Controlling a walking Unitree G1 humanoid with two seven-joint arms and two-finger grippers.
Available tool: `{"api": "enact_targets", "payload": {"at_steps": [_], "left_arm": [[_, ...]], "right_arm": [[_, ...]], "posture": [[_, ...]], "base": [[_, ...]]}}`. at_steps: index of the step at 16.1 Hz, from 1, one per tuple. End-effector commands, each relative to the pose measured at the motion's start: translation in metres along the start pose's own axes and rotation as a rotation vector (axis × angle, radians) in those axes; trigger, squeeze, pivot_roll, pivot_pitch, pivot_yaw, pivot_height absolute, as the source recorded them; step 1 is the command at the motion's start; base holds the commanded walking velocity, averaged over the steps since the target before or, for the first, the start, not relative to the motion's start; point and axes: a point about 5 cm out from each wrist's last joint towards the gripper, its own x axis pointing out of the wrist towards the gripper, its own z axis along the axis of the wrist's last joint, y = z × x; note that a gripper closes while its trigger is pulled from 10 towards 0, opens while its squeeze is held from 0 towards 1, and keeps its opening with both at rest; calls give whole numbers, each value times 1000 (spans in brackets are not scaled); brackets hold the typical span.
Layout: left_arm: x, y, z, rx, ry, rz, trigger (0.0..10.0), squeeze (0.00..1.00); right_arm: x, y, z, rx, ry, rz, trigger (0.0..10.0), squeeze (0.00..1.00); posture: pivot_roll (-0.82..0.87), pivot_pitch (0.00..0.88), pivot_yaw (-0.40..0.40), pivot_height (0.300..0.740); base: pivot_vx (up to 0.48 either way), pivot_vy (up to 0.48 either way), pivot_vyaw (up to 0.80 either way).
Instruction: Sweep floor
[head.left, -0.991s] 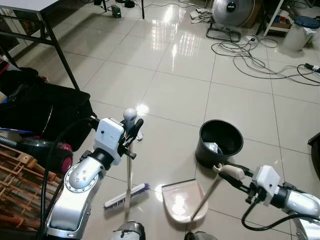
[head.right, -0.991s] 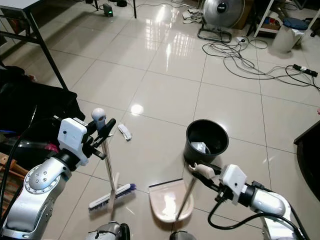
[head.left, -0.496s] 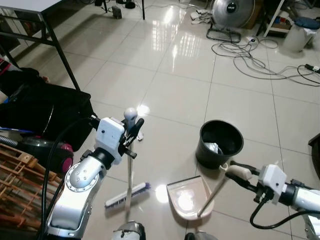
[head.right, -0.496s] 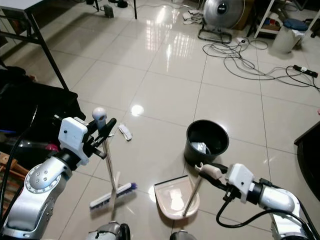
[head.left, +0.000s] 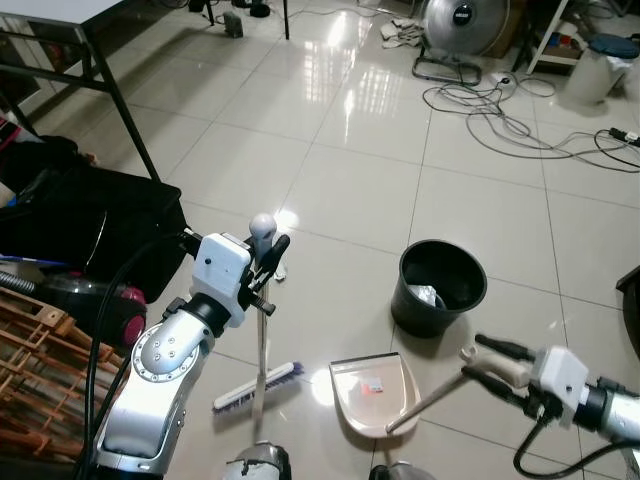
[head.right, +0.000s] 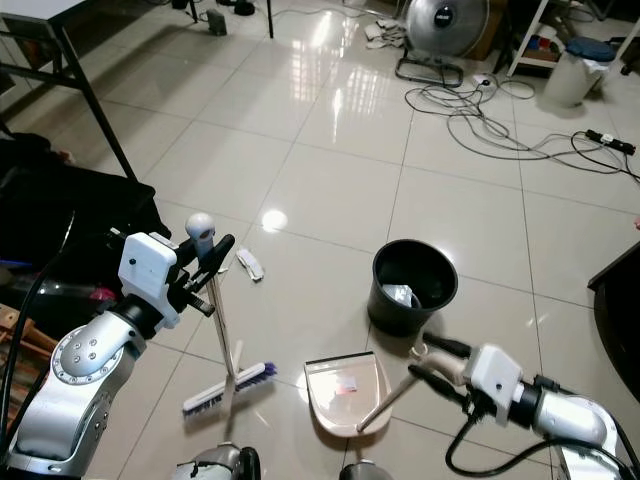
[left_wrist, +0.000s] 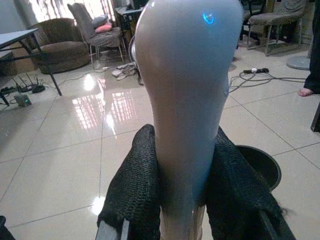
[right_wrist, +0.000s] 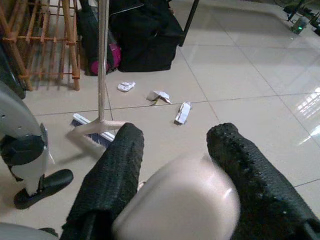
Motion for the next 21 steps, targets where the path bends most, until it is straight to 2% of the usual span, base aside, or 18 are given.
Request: {"api": "enact_targets", "payload": {"at_steps": [1, 5, 8, 9, 10, 11, 14, 18, 19, 21], "left_arm": [[-1, 0, 4, 13, -23, -4, 10000, 0], [0, -2, 4, 4, -26, -11, 10000, 0], [1, -3, 5, 0, -28, -13, 10000, 0], [1, -2, 5, 0, -29, -12, 10000, 0], [1, -2, 4, -1, -28, -12, 10000, 0], [1, -3, 4, -3, -29, -13, 10000, 0], [1, -4, 4, -8, -29, -18, 10000, 0], [1, -1, 4, -11, -20, -4, 10000, 0], [2, -1, 4, -11, -21, -2, 10000, 0], [0, 1, 5, -7, -29, 2, 10000, 0]], "right_arm": [[-9, -2, 3, -18, -15, -15, 10000, 1000], [-18, 17, 5, 31, -67, -52, 10000, 1000], [-17, 28, 10, 48, -105, -161, 10000, 1000], [-16, 30, 14, 67, -128, -228, 10000, 506], [-17, 32, 17, 99, -165, -385, 10000, 0], [-17, 36, 17, 125, -189, -466, 10000, 0], [-11, 49, 24, 182, -225, -543, 10000, 0], [1, 78, 42, 229, -265, -491, 10000, 0], [2, 79, 43, 230, -265, -492, 10000, 0], [-1, 77, 51, 209, -286, -581, 10000, 0]], "posture": [[103, 114, 23, 740], [93, 113, 23, 740], [97, 113, 18, 740], [90, 110, 17, 740], [88, 110, 17, 740], [89, 111, 17, 740], [89, 107, 19, 740], [83, 101, 14, 740], [83, 100, 13, 740], [79, 100, 13, 740]], "base": [[0, 0, 0], [0, 0, 0], [0, 0, 0], [0, 0, 0], [0, 0, 0], [0, 0, 0], [0, 0, 0], [0, 0, 0], [0, 0, 0], [0, 0, 0]]}}
